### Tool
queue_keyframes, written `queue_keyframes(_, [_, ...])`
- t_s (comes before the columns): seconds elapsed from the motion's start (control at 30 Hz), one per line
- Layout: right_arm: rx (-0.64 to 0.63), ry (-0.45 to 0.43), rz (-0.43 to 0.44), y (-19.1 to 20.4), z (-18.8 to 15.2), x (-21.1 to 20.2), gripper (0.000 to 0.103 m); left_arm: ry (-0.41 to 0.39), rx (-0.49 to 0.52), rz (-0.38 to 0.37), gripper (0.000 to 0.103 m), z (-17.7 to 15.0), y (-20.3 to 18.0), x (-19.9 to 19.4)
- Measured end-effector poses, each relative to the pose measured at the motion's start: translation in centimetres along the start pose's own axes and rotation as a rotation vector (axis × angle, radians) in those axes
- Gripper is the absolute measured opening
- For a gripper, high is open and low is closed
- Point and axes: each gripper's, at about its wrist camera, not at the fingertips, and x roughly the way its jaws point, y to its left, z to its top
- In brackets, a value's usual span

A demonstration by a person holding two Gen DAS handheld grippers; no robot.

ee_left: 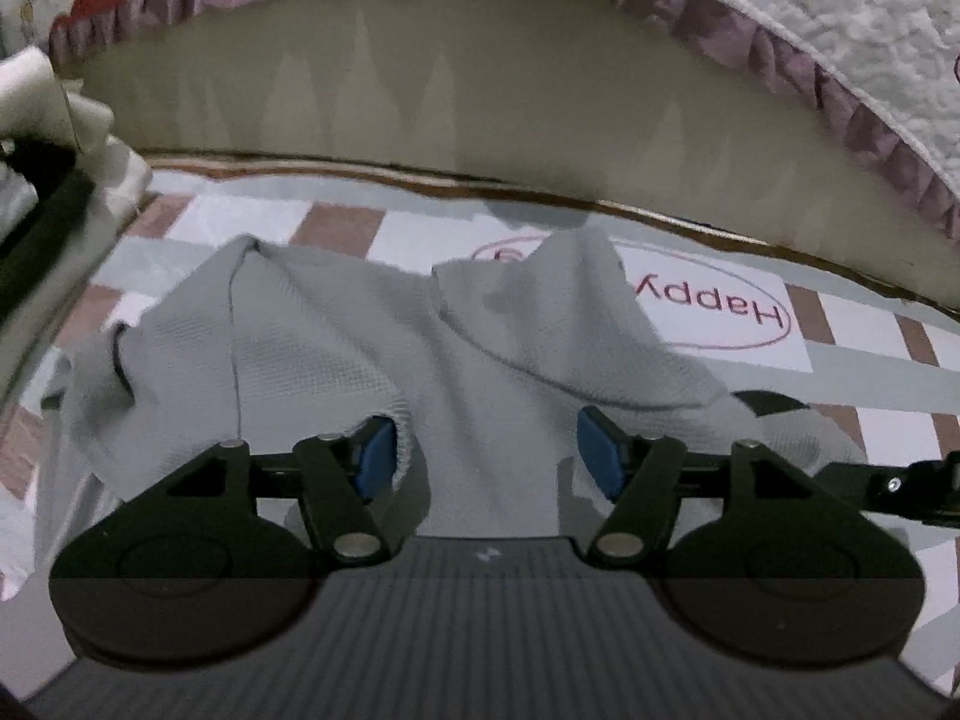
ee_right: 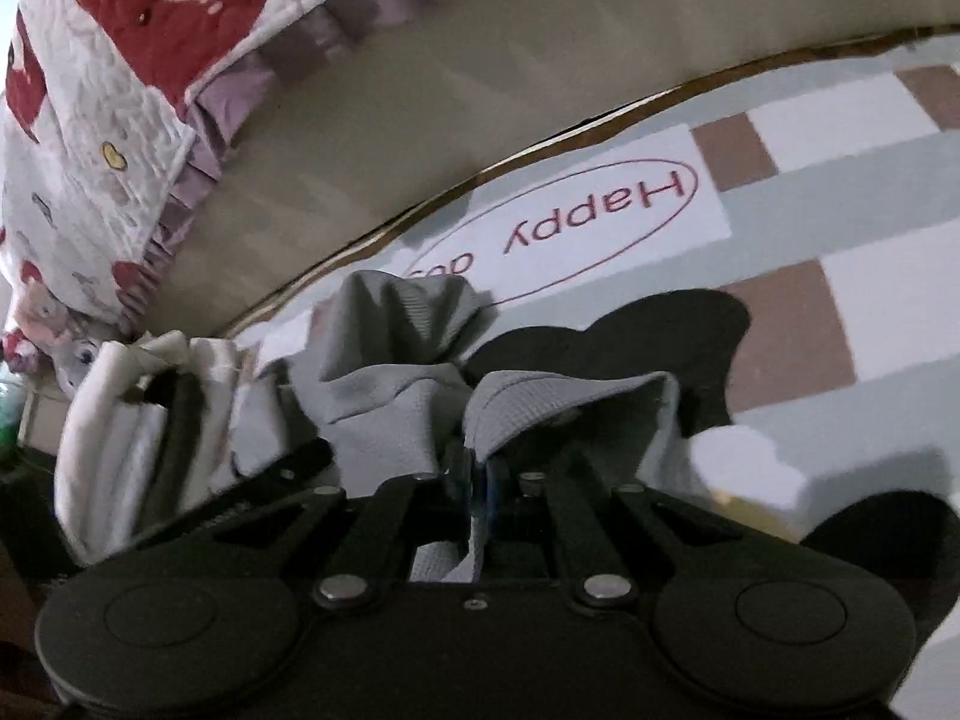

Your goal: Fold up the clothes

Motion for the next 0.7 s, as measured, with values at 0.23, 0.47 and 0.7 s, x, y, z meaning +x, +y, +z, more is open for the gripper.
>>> queue_keyframes(0.23, [-0.035,-0.049,-0.029,-0.4,1.3,-1.1,0.007,-0.012,0.014,0.038,0.066,0.8,-0.7,-1.5])
queue_keyframes(0.47, [-0.115,-0.138,-0.129,-0.4,3.1,-2.8,0.006,-0.008,0.106,0.052,0.070,0.6,-0.2,-1.8])
queue_keyframes(0.7, [-0.003,-0.178,-0.064,-3.2,5.1,-4.3,0.006,-0.017,0.195,0.089,0.076,0.0,0.6,-1.7])
